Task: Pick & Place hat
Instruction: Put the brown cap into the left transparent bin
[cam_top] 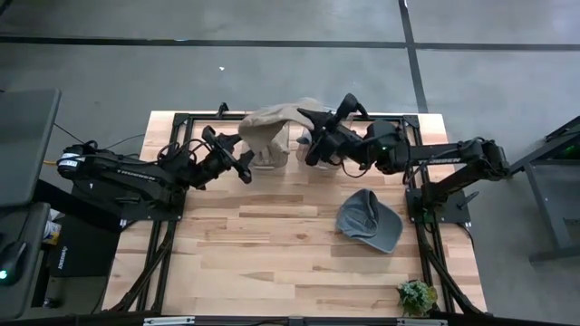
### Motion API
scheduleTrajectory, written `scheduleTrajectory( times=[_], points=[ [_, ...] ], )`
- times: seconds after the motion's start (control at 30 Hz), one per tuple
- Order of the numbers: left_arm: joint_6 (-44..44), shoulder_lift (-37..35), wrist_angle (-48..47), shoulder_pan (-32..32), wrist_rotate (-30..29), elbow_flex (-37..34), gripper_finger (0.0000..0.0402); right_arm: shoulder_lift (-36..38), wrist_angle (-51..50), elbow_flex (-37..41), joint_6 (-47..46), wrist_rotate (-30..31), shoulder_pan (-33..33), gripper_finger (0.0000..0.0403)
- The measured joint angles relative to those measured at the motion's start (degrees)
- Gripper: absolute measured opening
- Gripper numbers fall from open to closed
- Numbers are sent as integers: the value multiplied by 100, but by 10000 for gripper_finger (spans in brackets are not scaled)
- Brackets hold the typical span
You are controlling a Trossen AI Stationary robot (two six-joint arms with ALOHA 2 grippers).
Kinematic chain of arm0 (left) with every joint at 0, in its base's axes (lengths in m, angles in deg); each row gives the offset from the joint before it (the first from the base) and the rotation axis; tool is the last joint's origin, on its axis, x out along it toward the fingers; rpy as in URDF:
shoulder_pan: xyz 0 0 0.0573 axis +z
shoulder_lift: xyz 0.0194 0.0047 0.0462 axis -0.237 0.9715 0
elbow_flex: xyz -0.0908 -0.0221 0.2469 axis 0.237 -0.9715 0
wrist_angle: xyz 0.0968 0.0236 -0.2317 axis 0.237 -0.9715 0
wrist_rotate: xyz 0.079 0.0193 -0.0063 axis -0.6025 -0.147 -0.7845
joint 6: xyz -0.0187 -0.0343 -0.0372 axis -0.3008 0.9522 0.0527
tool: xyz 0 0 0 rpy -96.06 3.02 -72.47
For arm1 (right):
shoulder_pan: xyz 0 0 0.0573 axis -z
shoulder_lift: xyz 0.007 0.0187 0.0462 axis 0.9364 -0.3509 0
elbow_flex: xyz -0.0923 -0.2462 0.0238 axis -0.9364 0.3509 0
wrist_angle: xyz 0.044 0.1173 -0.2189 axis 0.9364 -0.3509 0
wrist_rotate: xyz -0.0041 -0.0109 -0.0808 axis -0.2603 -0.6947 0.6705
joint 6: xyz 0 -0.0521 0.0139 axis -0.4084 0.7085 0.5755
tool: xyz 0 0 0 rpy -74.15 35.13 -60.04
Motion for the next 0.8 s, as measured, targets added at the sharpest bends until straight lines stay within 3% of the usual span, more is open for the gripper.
scheduleTrajectory(
  times=[0.17, 0.37, 0.57, 0.67, 0.8],
  points=[
    [-666, -1, 1, 4, 72, 0, 207, 0, 2, 0, -12, 329, 79, 10],
    [-3001, -307, -48, 325, 303, 0, 207, 0, -80, 0, -515, 665, 128, 10],
    [-6148, -670, -520, 476, 417, 0, 207, 6, -99, 0, -1136, 1269, 165, 10],
    [-7571, -946, -1163, 474, 53, 0, 207, 40, -229, 0, -1538, 1453, 176, 10],
    [-8519, -1078, -1754, 479, -440, -4, 207, 79, -736, 0, -2349, 1436, 229, 10]
  ],
)
